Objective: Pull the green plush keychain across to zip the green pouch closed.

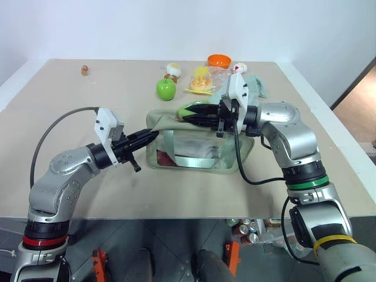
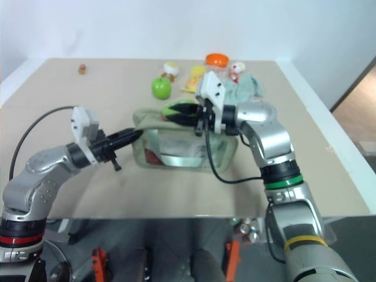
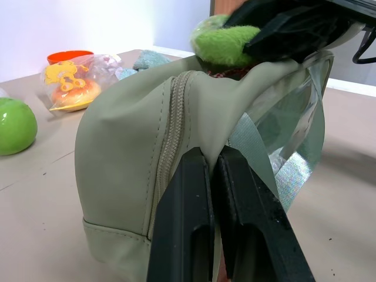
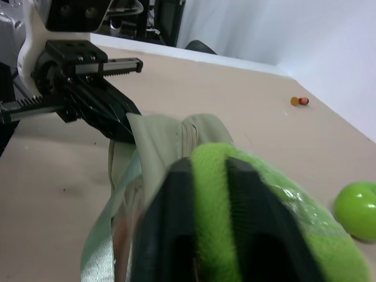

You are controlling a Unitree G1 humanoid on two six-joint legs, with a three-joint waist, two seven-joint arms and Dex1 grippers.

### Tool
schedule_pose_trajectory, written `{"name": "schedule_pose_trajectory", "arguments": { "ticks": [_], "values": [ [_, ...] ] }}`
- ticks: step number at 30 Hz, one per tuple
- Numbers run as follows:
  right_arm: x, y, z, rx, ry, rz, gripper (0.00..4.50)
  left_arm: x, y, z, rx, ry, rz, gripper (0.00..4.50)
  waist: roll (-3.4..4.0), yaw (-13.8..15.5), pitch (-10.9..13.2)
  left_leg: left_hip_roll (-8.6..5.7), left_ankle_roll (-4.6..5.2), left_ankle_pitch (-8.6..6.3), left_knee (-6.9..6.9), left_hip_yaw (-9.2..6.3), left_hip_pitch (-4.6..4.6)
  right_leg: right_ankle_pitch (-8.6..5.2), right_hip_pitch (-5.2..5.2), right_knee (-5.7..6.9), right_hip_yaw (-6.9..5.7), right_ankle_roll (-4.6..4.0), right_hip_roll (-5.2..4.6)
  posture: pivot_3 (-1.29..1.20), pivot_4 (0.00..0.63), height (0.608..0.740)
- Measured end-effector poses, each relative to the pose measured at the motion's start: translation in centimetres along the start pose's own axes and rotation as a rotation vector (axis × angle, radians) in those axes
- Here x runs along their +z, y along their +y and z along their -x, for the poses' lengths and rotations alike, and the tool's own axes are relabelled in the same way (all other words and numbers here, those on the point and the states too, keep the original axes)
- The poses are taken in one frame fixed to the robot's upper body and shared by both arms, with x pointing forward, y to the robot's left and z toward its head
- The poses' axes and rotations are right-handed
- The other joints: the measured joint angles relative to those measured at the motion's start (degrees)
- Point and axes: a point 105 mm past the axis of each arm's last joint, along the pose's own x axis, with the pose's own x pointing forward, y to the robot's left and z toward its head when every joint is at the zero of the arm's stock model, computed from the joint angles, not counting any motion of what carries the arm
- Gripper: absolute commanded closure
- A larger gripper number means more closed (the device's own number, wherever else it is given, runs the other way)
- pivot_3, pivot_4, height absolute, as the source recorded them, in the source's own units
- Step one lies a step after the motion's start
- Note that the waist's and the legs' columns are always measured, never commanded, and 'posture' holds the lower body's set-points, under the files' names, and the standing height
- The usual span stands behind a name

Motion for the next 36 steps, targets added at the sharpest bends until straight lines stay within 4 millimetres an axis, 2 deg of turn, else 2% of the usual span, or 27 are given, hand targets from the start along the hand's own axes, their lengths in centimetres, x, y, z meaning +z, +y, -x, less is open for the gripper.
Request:
{"name": "schedule_pose_trajectory", "arguments": {
  "ticks": [4, 8, 17, 19, 20, 26, 28, 31, 33, 36],
  "values": [
    [-0.3, 0.1, 0.6, -0.004, 0.009, -0.002, 4.48, 0.0, 0.0, 0.0, 0.001, 0.003, 0.004, 4.50, 0.00, 0.0, 0.0, 0.00, 0.00, 0.00, 0.00, 0.00, 0.00, -0.01, 0.00, 0.00, 0.00, 0.01, 0.00, 0.00, 0.150, 0.740],
    [0.2, -0.3, 1.8, -0.036, -0.007, 0.011, 4.48, 0.0, 0.1, -0.1, 0.005, 0.003, 0.003, 4.50, 0.00, 0.1, 0.0, -0.02, 0.00, 0.00, 0.00, 0.00, -0.02, -0.01, 0.00, 0.00, 0.00, 0.01, -0.02, 0.00, 0.150, 0.740],
    [0.6, -2.5, 8.9, -0.259, 0.083, 0.085, 4.48, 0.3, 0.1, -0.7, 0.008, 0.002, -0.004, 4.50, 0.00, 0.5, 0.0, -0.03, 0.00, 0.00, -0.01, 0.02, -0.02, -0.06, 0.00, -0.03, 0.03, 0.06, -0.03, 0.00, 0.150, 0.740],
    [0.1, -2.6, 10.5, -0.306, 0.128, 0.096, 4.48, 0.3, 0.0, -0.8, 0.005, 0.002, -0.005, 4.50, 0.00, 0.6, 0.0, -0.06, 0.00, 0.00, -0.01, 0.01, -0.02, -0.07, 0.02, -0.03, 0.02, 0.09, -0.04, 0.00, 0.150, 0.740],
    [-0.8, -2.6, 11.9, -0.341, 0.183, 0.105, 4.48, 0.3, 0.0, -0.9, 0.004, 0.003, -0.005, 4.50, 0.00, 0.8, 0.0, -0.08, 0.00, 0.00, 0.00, 0.01, -0.02, -0.08, 0.02, -0.04, 0.02, 0.10, -0.06, 0.00, 0.150, 0.740],
    [-3.7, -2.8, 16.9, -0.520, 0.339, 0.112, 4.48, 0.1, 0.3, -1.1, 0.040, 0.009, -0.015, 4.50, 0.01, 0.9, 0.0, -0.08, 0.00, 0.00, 0.02, 0.07, 0.02, -0.06, 0.02, -0.03, 0.09, 0.11, -0.05, 0.00, 0.150, 0.740],
    [-4.5, -2.8, 17.7, -0.567, 0.361, 0.101, 4.48, 0.2, 0.4, -1.3, 0.056, 0.001, -0.015, 4.50, 0.02, 0.8, 0.0, -0.08, 0.00, 0.00, 0.04, 0.08, 0.03, -0.04, 0.03, -0.03, 0.12, 0.13, -0.05, 0.00, 0.150, 0.740],
    [-5.5, -2.1, 17.2, -0.630, 0.350, 0.083, 4.48, 0.0, 0.4, -1.7, 0.087, -0.010, -0.005, 4.50, -0.03, 0.8, 0.0, -0.04, 0.00, 0.00, 0.05, 0.05, 0.04, -0.03, 0.04, -0.02, 0.11, 0.12, 0.00, 0.00, 0.150, 0.740],
    [-7.0, -0.9, 15.7, -0.634, 0.323, 0.031, 4.48, 0.0, 0.6, -1.9, 0.119, -0.021, -0.014, 4.50, -0.02, 0.7, 0.0, -0.03, 0.00, 0.00, 0.03, 0.05, 0.06, -0.02, 0.03, 0.00, 0.12, 0.11, 0.02, 0.00, 0.150, 0.740],
    [-9.6, 1.3, 12.3, -0.607, 0.283, -0.074, 4.48, 0.0, 0.8, -2.1, 0.148, -0.032, -0.019, 4.50, 0.00, 0.5, 0.0, -0.04, -0.01, 0.01, 0.03, 0.05, 0.06, -0.01, 0.02, 0.02, 0.13, 0.10, 0.02, 0.00, 0.150, 0.740]
  ]
}}
